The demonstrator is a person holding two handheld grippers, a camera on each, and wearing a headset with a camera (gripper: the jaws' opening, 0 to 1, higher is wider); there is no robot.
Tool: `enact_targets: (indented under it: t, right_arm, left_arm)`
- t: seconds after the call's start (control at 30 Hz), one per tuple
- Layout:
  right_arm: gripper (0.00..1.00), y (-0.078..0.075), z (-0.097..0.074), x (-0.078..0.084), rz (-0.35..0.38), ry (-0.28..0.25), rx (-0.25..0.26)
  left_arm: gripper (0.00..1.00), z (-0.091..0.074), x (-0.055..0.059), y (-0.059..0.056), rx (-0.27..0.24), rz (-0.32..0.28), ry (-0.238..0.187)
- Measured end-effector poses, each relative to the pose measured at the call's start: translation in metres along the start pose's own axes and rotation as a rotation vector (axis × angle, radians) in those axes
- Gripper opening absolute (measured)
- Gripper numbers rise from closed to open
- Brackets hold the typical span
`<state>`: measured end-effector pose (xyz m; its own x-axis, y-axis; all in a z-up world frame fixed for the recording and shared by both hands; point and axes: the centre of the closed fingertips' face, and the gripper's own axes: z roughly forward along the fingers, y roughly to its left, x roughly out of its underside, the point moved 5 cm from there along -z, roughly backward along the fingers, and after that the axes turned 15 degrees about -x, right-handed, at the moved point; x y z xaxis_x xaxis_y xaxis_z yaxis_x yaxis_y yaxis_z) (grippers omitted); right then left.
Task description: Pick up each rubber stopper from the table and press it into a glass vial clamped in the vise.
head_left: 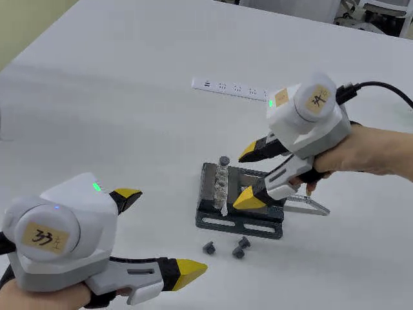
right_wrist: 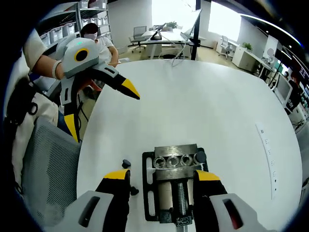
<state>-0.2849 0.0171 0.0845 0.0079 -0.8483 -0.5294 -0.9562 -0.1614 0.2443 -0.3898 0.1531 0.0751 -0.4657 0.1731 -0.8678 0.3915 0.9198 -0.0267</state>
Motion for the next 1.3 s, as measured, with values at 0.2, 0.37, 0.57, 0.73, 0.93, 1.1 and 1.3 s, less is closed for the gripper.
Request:
enact_targets:
  t: [0.2,0.37,0.57,0.73,0.93,1.1,1.3]
  right_arm:
    - [0.47,0.020,0.010,0.008,0.015,-0.020,-0.021]
    - [0.45,0.039,0.018,0.016,-0.015,-0.008,-0.049]
    - [0.42,0.049,0.027,0.034,-0.017,0.019,-0.060]
    - [0.36,0.050,0.035,0.048,-0.007,0.036,-0.048]
    - [0.28,0.045,0.042,0.062,0.055,0.039,-0.027]
    - [0.20,0.043,0.046,0.068,0.077,0.032,-0.005]
    - [0.14,0.037,0.048,0.069,0.089,0.021,0.034]
  left_arm:
    - [0.87,-0.001,0.001,-0.004,0.008,0.006,0.002]
    - [0.87,-0.001,0.002,-0.007,0.014,0.011,0.004]
    - [0.87,-0.003,0.005,-0.011,0.022,0.015,0.010]
    - [0.87,-0.004,0.007,-0.016,0.030,0.016,0.018]
    - [0.87,-0.004,0.008,-0.018,0.036,0.015,0.020]
    - [0.87,-0.004,0.009,-0.019,0.040,0.015,0.023]
    - [0.87,-0.004,0.011,-0.020,0.041,0.013,0.028]
